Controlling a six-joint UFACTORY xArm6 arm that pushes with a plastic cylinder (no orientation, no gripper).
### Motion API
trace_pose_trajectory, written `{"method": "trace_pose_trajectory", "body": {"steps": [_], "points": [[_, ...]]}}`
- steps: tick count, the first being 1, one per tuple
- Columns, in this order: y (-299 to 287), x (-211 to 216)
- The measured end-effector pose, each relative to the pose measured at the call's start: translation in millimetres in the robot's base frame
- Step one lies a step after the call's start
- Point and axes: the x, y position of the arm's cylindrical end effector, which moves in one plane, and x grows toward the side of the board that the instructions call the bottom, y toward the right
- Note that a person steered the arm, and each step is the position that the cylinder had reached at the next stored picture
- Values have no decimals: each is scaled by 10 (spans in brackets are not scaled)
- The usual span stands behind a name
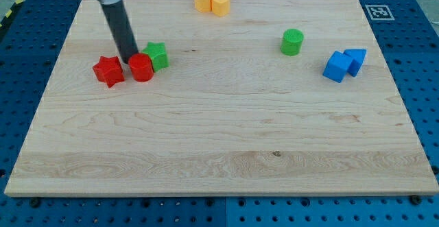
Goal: Move the red circle to the down a bit
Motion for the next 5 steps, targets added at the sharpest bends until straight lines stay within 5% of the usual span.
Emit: {"method": "trace_pose_trajectory", "body": {"steps": [5], "points": [[161, 661]]}}
